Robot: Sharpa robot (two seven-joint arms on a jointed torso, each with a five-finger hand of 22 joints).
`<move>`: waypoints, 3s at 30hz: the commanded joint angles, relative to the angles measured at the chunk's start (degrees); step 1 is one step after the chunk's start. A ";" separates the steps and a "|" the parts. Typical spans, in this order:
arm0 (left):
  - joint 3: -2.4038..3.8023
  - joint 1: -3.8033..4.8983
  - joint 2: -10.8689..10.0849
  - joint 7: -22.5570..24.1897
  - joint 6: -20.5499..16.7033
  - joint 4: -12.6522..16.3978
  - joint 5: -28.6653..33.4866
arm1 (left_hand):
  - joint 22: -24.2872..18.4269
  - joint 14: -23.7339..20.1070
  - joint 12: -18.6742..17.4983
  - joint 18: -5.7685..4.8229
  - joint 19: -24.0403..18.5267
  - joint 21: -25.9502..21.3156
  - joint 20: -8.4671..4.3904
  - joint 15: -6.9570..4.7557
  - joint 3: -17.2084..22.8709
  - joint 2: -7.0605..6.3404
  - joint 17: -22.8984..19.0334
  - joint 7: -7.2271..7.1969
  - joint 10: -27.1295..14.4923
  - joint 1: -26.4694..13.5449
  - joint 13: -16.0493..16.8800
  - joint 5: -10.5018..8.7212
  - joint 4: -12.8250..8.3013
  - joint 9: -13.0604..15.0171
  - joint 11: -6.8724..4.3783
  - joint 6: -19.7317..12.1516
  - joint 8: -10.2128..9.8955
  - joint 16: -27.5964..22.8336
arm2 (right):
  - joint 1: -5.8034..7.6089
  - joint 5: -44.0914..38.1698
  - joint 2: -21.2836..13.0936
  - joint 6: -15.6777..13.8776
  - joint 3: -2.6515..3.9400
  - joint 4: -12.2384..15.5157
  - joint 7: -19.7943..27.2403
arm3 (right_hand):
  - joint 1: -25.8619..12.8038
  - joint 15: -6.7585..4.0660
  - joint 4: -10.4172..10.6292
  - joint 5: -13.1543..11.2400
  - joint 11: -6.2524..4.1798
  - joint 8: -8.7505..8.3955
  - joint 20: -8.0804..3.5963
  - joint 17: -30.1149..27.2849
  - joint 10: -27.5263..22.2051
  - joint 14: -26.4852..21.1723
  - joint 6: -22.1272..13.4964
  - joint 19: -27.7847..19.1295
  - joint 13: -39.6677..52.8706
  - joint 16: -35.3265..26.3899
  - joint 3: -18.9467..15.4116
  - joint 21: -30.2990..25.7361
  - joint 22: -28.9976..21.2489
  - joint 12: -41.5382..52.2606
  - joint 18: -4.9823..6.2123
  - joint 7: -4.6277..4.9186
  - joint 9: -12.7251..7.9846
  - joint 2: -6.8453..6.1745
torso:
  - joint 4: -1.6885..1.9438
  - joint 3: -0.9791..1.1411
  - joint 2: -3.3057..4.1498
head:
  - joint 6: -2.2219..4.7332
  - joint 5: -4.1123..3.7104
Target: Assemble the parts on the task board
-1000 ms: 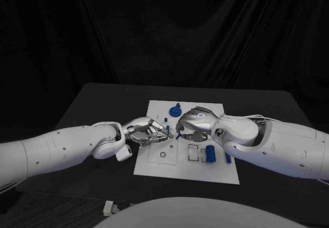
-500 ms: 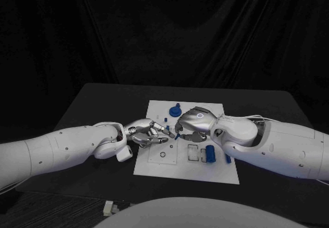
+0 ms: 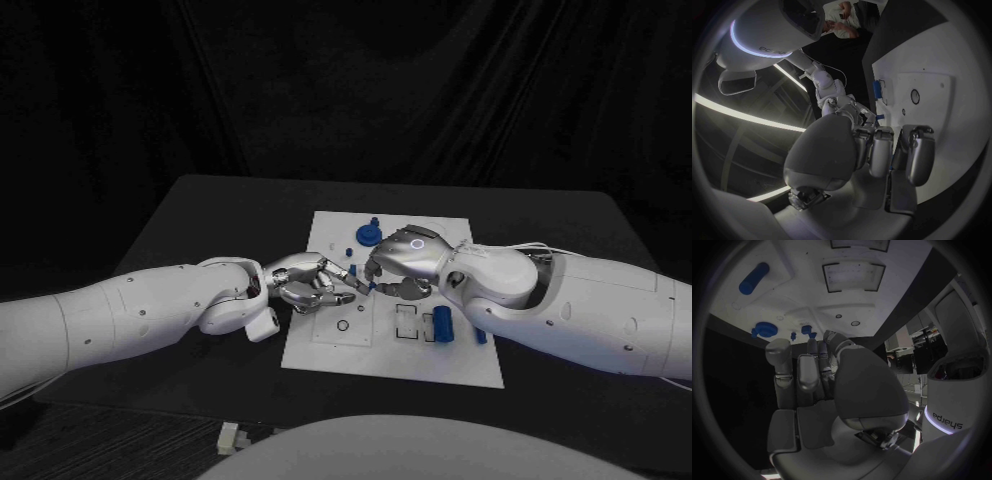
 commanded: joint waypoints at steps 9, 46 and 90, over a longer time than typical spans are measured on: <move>0.05 -0.13 0.35 -0.08 1.16 -0.08 0.13 | 13.52 6.05 0.14 -0.50 1.52 -0.09 0.50 0.24 0.63 0.02 15.08 -0.14 5.97 0.21 15.01 -0.20 -0.06 0.16 0.32 1.25 0.06 0.15 | -0.14 -0.21 0.25 -0.50 0.03 -0.02 -0.05 | 0.04 -0.07 -0.28 0.38 0.03 0.05 0.08 0.06 0.25 0.41 -0.09 0.51 0.10 0.24 -0.08 0.29 6.03 0.25 0.59 0.54 0.09 0.11 | 0.01 0.01 0.00 | -0.01 0.16; 0.05 -0.54 1.39 -0.83 1.87 -1.83 0.13 | 13.22 6.05 0.14 -0.27 0.61 -0.70 0.47 0.22 1.06 0.10 15.08 0.01 5.97 0.29 15.01 -0.22 -0.18 0.22 0.36 1.69 0.24 0.15 | -0.19 -0.21 -0.25 -1.52 0.03 1.63 0.40 | 0.10 0.00 -0.34 0.63 0.16 0.05 0.10 0.01 0.33 0.43 -0.13 0.56 0.11 0.21 -0.03 0.30 6.03 0.30 0.57 0.72 0.20 0.10 | 0.01 0.00 0.02 | -0.01 0.37; 0.05 -0.68 -3.03 1.47 -1.09 0.94 0.13 | 13.05 6.05 0.14 -0.16 0.03 -1.06 0.59 0.43 2.09 0.07 15.08 0.46 5.97 0.47 15.01 -0.10 -0.54 0.55 0.68 4.55 0.89 0.15 | -1.42 -1.76 0.73 10.73 0.03 -0.16 -6.06 | -3.02 -0.12 3.14 -10.08 -1.98 -5.77 -0.03 22.85 37.21 9.94 1.60 4.72 70.49 17.62 -6.67 13.07 8.75 63.54 -1.41 0.51 -5.40 -0.56 | 0.02 -0.02 0.01 | -0.01 0.77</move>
